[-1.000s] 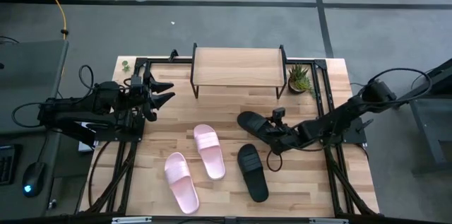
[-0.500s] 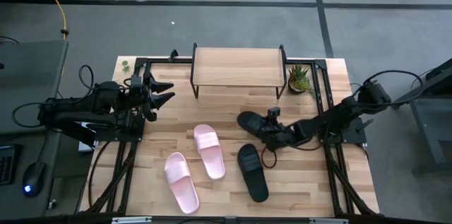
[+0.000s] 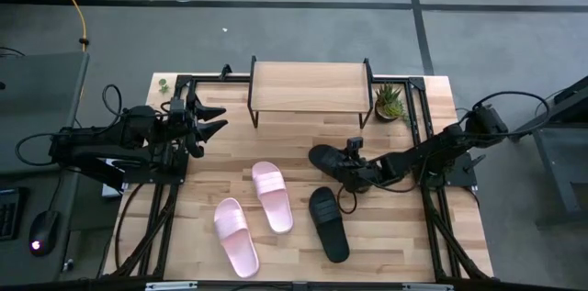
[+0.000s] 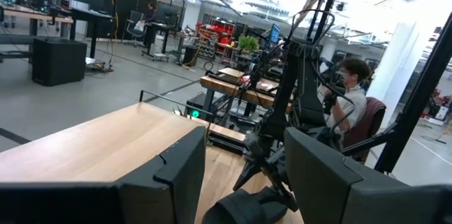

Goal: Pick and place slides into the shelf
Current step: Put the right black slipper on the shelf

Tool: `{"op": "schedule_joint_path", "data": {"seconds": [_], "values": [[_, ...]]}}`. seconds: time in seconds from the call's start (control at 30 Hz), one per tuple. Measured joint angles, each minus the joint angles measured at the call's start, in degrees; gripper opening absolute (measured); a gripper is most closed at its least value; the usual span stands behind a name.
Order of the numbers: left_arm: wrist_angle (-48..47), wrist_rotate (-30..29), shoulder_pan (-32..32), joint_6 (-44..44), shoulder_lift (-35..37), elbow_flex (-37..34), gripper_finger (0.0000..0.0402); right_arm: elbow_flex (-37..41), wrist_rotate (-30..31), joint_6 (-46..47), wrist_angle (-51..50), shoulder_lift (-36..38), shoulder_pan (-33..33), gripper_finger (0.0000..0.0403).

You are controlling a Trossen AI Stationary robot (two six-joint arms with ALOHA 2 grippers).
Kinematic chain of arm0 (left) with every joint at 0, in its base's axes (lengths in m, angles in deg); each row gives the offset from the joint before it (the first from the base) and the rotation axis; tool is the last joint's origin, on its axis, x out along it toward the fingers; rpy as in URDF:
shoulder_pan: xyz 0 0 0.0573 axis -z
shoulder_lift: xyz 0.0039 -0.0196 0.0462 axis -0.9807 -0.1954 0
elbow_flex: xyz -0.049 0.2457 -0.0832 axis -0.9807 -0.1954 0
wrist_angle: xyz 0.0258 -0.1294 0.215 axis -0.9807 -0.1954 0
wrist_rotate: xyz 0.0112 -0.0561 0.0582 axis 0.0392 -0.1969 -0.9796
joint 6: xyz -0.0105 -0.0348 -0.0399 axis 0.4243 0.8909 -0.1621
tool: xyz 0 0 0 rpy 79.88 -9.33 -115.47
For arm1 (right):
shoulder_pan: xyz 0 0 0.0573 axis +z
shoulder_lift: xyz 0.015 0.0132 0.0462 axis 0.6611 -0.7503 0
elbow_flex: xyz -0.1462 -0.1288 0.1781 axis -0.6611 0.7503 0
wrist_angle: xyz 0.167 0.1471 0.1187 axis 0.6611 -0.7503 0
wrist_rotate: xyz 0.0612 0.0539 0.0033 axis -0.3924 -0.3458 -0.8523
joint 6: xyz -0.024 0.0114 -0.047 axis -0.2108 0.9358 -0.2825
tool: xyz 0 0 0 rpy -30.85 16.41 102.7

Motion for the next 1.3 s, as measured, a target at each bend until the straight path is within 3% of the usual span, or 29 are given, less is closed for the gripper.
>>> {"op": "schedule_joint_path", "data": {"seconds": [0.6,1.3], "values": [[0.21,0.02,0.00,0.00,0.00,0.00,0.0175,0.00,-0.51,3.63,-0.18,0.00,-1.99,0.0216],[0.21,0.00,0.00,-0.07,0.00,0.00,0.0175,-0.02,-4.12,3.45,-0.13,0.02,-2.01,0.0006]]}}
